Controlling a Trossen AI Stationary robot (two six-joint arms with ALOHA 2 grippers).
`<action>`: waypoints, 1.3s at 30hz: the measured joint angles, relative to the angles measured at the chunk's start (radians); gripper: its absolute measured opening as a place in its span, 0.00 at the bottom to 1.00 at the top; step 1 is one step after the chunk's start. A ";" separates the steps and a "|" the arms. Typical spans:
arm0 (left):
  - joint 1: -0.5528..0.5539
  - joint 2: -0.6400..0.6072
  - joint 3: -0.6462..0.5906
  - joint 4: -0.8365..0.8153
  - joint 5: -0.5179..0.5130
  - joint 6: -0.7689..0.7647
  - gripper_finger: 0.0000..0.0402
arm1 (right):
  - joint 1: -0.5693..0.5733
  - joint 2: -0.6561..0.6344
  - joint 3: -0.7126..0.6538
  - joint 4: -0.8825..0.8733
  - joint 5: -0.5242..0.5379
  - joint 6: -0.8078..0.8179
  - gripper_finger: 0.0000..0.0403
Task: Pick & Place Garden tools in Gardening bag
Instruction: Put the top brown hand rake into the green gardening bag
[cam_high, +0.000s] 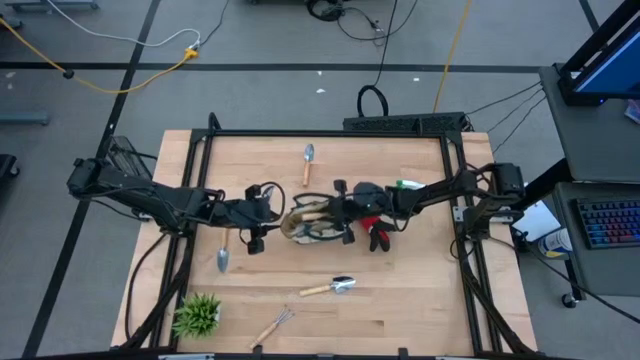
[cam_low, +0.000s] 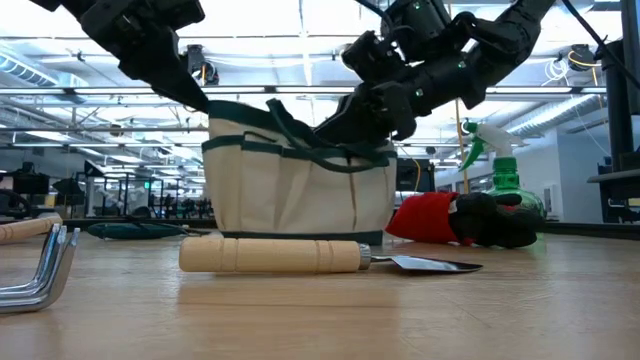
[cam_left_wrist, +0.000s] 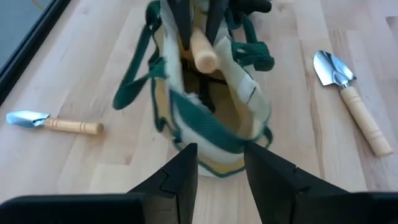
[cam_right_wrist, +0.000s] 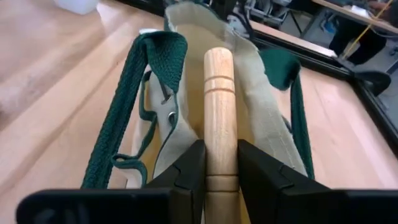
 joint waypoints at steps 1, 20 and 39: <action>0.000 0.000 0.000 0.000 0.000 0.001 0.34 | 0.000 -0.001 0.000 0.003 -0.003 -0.001 0.18; 0.000 0.000 0.000 0.247 0.000 0.165 0.34 | -0.042 -0.105 0.012 -0.231 -0.008 0.128 0.17; 0.019 0.000 0.000 0.251 0.000 0.184 0.34 | -0.050 -0.105 0.017 -0.421 -0.060 0.022 0.20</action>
